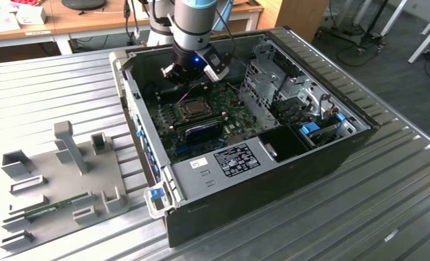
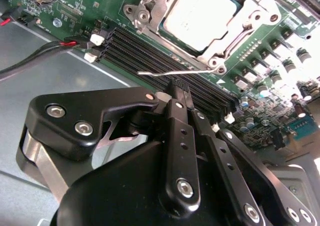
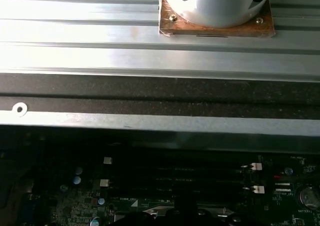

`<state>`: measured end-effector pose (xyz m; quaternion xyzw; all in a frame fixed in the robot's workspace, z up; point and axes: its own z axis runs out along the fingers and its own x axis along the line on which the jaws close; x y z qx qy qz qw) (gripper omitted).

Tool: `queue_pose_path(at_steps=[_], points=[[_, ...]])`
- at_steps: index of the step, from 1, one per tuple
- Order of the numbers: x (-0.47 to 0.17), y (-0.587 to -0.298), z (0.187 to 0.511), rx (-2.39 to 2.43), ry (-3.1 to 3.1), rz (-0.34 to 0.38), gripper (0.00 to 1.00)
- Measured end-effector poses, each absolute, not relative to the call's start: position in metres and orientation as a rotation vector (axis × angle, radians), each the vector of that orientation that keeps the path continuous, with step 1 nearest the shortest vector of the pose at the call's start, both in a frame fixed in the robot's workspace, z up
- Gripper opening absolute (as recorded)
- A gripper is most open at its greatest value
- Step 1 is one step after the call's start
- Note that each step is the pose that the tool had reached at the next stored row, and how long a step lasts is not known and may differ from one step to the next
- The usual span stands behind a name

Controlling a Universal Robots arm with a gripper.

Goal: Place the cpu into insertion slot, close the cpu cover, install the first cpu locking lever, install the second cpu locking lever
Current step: 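Install the first cpu locking lever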

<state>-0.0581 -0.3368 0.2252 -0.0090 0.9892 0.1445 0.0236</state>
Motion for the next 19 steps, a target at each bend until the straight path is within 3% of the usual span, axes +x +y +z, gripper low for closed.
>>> queue_pose_path(at_steps=[19], points=[[-0.0558, -0.3368, 0.2211, -0.028, 3.061, 0.456, 0.10]])
